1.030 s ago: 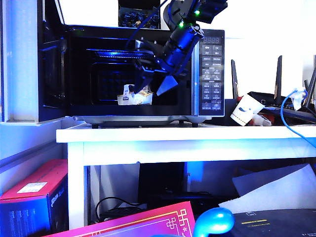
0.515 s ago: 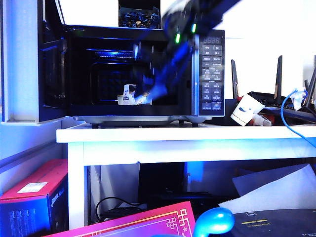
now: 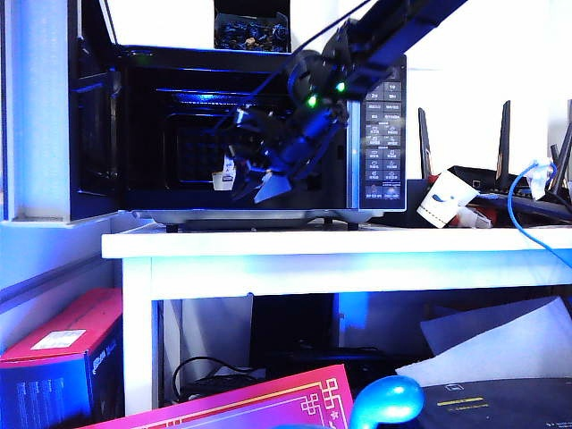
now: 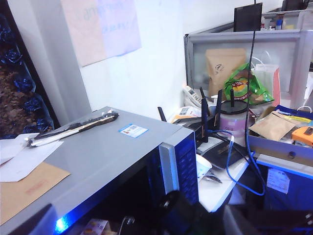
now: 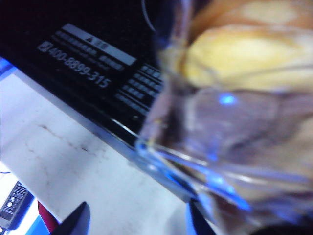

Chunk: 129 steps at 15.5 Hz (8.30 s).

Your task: Open the microwave door, place the box of snacks from the top of the microwave inside, then close the microwave door.

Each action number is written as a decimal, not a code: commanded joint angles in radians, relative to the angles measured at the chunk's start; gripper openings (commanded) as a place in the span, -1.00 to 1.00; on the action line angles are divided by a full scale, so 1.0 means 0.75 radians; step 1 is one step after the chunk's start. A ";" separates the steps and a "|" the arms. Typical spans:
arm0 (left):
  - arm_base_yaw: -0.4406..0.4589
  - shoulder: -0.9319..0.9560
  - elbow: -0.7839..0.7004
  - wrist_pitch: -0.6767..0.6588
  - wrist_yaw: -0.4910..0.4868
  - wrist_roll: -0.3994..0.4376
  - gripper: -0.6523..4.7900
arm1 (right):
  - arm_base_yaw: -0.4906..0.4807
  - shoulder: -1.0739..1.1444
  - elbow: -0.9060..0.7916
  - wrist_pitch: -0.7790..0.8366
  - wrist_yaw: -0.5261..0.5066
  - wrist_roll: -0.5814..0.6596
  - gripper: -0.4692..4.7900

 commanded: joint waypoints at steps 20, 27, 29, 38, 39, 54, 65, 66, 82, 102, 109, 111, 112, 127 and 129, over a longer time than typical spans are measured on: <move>-0.001 -0.005 0.006 0.016 -0.027 -0.001 1.00 | -0.007 -0.112 0.010 0.069 0.168 -0.085 0.17; -0.001 -0.005 0.006 -0.004 -0.026 -0.001 1.00 | -0.007 -0.042 0.010 0.173 0.179 -0.085 0.17; -0.001 -0.005 0.006 -0.003 -0.027 -0.001 1.00 | -0.007 0.003 0.010 0.221 0.179 -0.085 0.17; -0.001 -0.005 0.006 -0.010 -0.027 -0.001 1.00 | -0.006 0.059 0.012 0.484 0.163 -0.069 0.16; -0.001 -0.005 0.006 -0.012 -0.027 -0.001 1.00 | -0.006 0.047 0.012 0.453 0.157 -0.066 0.16; -0.001 -0.005 0.006 -0.012 -0.027 -0.001 1.00 | -0.007 -0.082 0.010 0.135 0.139 -0.110 0.08; -0.002 -0.005 0.006 -0.022 -0.025 -0.011 1.00 | -0.007 0.030 0.010 0.427 0.144 -0.084 0.08; -0.002 -0.005 0.006 -0.027 -0.025 -0.011 1.00 | -0.007 0.048 0.010 0.479 0.145 -0.084 0.08; -0.001 -0.361 0.007 -0.597 -0.517 -0.092 1.00 | -0.006 -0.940 0.011 -0.175 0.255 -0.101 -0.84; -0.001 -0.370 -0.328 -0.554 -0.594 -0.074 -0.78 | -0.006 -1.637 0.010 -0.611 0.545 -0.100 -0.84; -0.001 -0.105 -0.328 -0.530 -0.400 -0.062 -0.78 | -0.006 -1.674 0.011 -0.628 0.547 -0.101 -0.84; -0.001 -0.062 -0.327 -0.509 -0.329 -0.061 -0.78 | -0.006 -1.676 0.011 -0.627 0.547 -0.101 -0.84; -0.002 -0.068 -0.323 -0.482 -0.316 -0.061 -0.78 | -0.006 -1.676 0.010 -0.630 0.548 -0.102 -0.84; -0.001 -0.039 -0.130 -0.925 -0.660 -0.090 -0.78 | -0.006 -1.657 0.010 -0.622 0.547 -0.111 -0.84; -0.001 0.047 -0.130 -0.876 -0.581 -0.083 -0.78 | -0.006 -1.668 0.011 -0.621 0.547 -0.111 -0.84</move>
